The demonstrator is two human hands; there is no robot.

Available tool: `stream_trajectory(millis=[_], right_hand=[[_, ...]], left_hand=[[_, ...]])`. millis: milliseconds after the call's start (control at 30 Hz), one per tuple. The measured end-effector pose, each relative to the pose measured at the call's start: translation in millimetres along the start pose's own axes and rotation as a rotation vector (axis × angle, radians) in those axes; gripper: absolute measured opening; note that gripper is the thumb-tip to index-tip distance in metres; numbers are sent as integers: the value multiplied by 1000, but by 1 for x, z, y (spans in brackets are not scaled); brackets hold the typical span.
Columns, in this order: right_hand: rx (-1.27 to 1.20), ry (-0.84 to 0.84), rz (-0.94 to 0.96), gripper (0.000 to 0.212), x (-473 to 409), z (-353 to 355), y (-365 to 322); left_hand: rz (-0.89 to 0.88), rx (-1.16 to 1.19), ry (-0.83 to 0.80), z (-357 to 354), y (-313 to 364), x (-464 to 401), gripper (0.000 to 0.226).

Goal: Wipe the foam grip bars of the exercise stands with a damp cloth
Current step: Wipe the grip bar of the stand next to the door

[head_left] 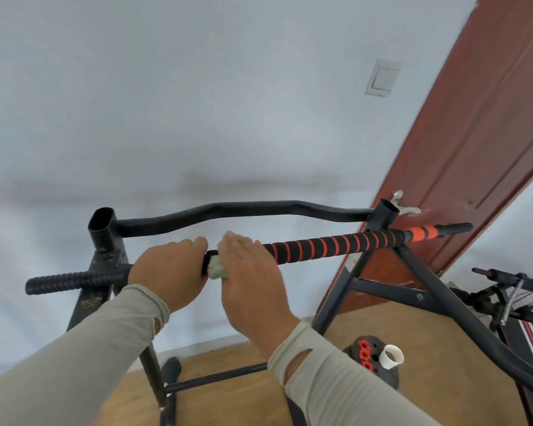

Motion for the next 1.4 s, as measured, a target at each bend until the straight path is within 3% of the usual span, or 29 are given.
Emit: stream_trajectory(millis=[100,200,267,367,433,533,833,1000,1100,1233,1300,1400], right_hand=[[34,-66,197,48,-1,0,9],[163,-38,263,55,-4,24,67],[278,-63,168,67,-7,40,124],[443,-217,-134,73,-9,71,215],[490,-237,-293,67,-10,95,251],[568,-216,-365,50,-16,108,272],[197,-188,-340,49,-7,107,264],[227,6,-310,14,-5,98,209],[152,39,-239,10,-12,74,145],[99,8,5,24,-16,36,81],[169,-43,110,30,-10,26,88],[209,-172,212,58,-2,34,120]], left_hand=[[13,-37,-53,-3,-3,-4,19],[8,-38,-107,-5,-6,-8,19],[7,-29,-143,-8,-8,-10,19],[7,-16,-174,-14,-10,-12,17],[11,3,-173,-15,-10,-11,17],[12,24,-167,-7,-9,-10,16],[-31,64,-116,3,-6,-3,27],[-37,46,-101,2,-3,-5,52],[-13,68,-140,1,-3,-9,58],[-2,86,-138,4,-4,-10,55],[-3,86,-143,4,-4,-10,55],[-6,69,-176,3,-5,-11,54]])
Point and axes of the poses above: each hand's wrist, its own x-axis away from the middle knuckle, its own z-axis out of the back of the hand, y = z × x, the point moved 7 cm from there along -x, towards the middle knuckle, and after that the axes turned 11 degrees about y, right-handed, at the moved point
